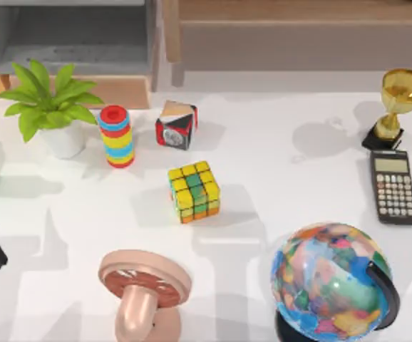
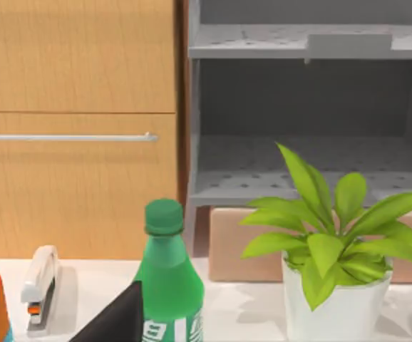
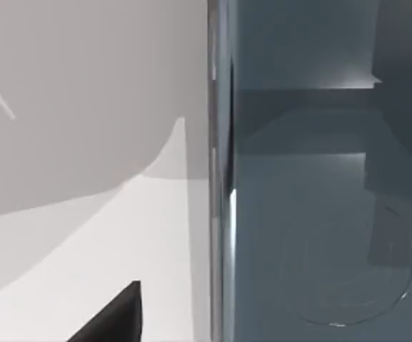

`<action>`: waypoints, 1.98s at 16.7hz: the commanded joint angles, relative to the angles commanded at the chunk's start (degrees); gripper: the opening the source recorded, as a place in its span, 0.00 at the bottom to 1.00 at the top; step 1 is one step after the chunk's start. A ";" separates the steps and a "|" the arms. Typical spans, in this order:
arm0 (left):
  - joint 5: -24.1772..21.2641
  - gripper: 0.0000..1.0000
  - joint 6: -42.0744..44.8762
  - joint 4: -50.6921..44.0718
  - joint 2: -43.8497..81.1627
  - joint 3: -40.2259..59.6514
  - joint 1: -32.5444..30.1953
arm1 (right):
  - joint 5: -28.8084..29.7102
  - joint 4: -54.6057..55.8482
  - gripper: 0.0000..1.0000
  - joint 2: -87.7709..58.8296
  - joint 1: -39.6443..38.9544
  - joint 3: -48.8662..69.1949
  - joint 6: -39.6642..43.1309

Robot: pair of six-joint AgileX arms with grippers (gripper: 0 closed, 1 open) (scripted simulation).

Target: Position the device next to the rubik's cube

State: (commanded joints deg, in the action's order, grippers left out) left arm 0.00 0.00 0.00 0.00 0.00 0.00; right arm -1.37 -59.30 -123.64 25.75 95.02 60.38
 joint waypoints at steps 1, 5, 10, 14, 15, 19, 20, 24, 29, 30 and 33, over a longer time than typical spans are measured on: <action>0.00 1.00 0.00 0.00 0.00 0.00 0.00 | -0.01 -0.69 1.00 -1.54 0.35 1.43 0.83; 0.00 1.00 0.00 0.00 0.00 0.00 0.00 | -0.02 -1.33 1.00 -3.02 0.69 2.83 1.62; 0.00 1.00 0.00 0.00 0.00 0.00 0.00 | -0.01 1.07 1.00 -3.96 0.51 1.20 1.41; 0.00 1.00 0.00 0.00 0.00 0.00 0.00 | 0.01 6.11 1.00 -6.05 0.51 -1.56 1.40; 0.00 1.00 0.00 0.00 0.00 0.00 0.00 | 0.01 6.16 1.00 -6.08 0.51 -1.60 1.40; 0.00 1.00 0.00 0.00 0.00 0.00 0.00 | 0.01 6.16 0.85 -6.08 0.51 -1.60 1.40; 0.00 1.00 0.00 0.00 0.00 0.00 0.00 | 0.01 6.16 0.77 -6.08 0.51 -1.60 1.40; 0.00 1.00 0.00 0.00 0.00 0.00 0.00 | 0.01 6.16 0.47 -6.08 0.51 -1.60 1.40; 0.00 1.00 0.00 0.00 0.00 0.00 0.00 | 0.01 6.16 0.10 -6.08 0.51 -1.60 1.40; 0.00 1.00 0.00 0.00 0.00 0.00 0.00 | 0.01 6.16 0.02 -6.08 0.51 -1.60 1.40; 0.00 1.00 0.00 0.00 0.00 0.00 0.00 | 0.01 6.16 0.00 -6.08 0.51 -1.60 1.40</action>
State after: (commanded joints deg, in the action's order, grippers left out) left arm 0.00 0.00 0.00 0.00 0.00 0.00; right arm -1.36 -53.14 -129.71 26.27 93.41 61.79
